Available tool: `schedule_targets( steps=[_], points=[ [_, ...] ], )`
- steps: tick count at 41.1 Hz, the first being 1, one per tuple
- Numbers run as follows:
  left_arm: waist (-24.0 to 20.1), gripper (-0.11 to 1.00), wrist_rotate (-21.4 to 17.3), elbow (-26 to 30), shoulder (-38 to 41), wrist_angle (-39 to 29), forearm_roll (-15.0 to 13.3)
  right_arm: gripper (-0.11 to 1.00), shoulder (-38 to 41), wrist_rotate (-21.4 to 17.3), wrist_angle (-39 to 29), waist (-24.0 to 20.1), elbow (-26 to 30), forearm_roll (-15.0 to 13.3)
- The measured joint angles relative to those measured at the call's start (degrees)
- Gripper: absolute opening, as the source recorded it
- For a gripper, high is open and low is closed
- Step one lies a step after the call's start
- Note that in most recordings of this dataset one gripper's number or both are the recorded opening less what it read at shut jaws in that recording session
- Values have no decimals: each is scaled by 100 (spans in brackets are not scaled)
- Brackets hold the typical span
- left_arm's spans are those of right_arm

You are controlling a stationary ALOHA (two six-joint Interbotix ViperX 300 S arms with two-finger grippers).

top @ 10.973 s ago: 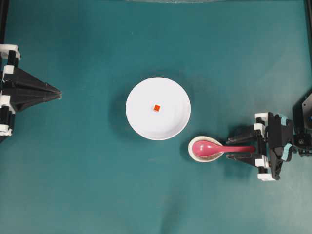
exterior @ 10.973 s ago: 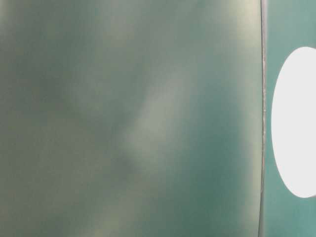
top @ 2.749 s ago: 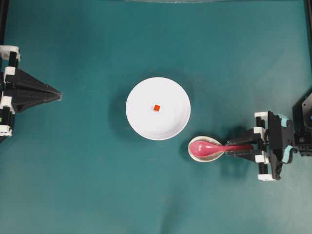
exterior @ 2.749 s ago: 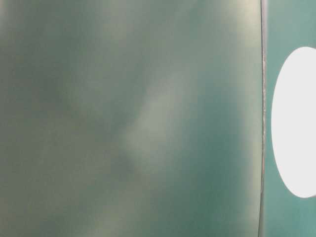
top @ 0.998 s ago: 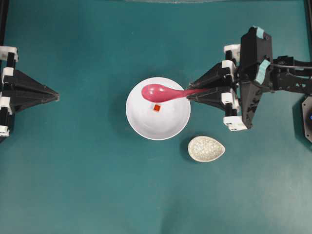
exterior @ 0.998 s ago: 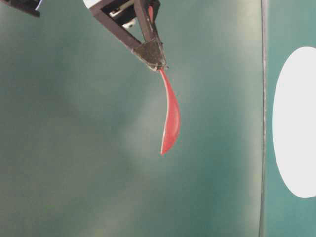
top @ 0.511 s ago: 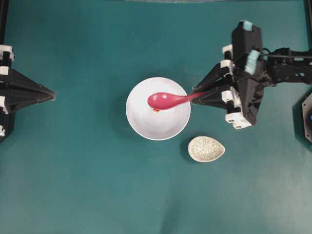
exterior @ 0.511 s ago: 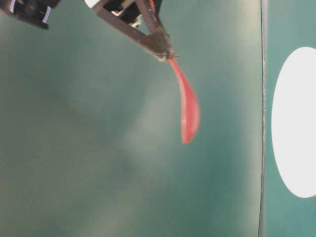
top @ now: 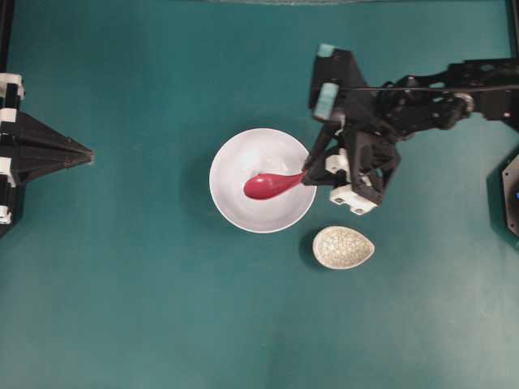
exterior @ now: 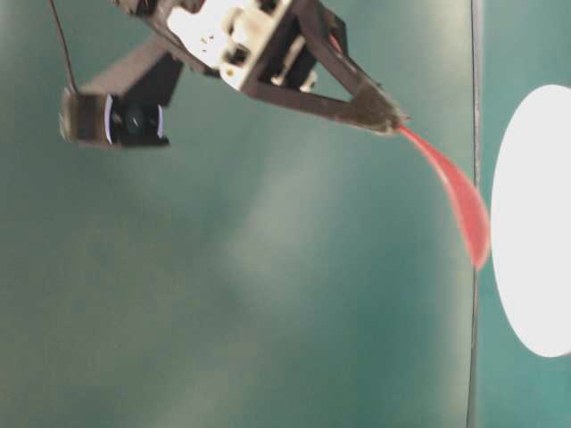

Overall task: Grip the spoon and scoop the red block from the bowl with right arm.
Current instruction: 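Lower the spoon bowl into the white bowl beside the red cube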

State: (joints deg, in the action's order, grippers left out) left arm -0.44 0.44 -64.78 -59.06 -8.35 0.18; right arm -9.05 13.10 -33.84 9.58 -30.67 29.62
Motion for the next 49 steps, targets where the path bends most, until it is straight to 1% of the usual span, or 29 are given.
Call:
schedule_targets(
  steps=[7, 10, 14, 16, 21, 32, 41, 49],
  points=[
    [0, 1, 0, 0, 0, 0, 0, 25, 290, -817, -633, 0, 352, -861],
    [-9, 1, 0, 9, 0, 0, 0, 25, 343, -1099, -861, 0, 431, -1151],
    [0, 1, 0, 0, 0, 0, 0, 25, 369, -1345, -1037, 0, 448, -1424],
    [0, 1, 0, 0, 0, 0, 9, 25, 369, -1397, -1072, 0, 439, -1521],
    [-9, 1, 0, 9, 0, 0, 0, 25, 431, -1424, -1081, 0, 448, -1600],
    [-9, 1, 0, 9, 0, 0, 0, 25, 791, -1415, -1011, -97, 448, -1608],
    [0, 1, 0, 0, 0, 0, 9, 25, 835, -1424, -940, -97, 466, -1705],
    [-9, 1, 0, 0, 0, 0, 0, 25, 853, -1415, -932, -105, 466, -1723]
  ],
)
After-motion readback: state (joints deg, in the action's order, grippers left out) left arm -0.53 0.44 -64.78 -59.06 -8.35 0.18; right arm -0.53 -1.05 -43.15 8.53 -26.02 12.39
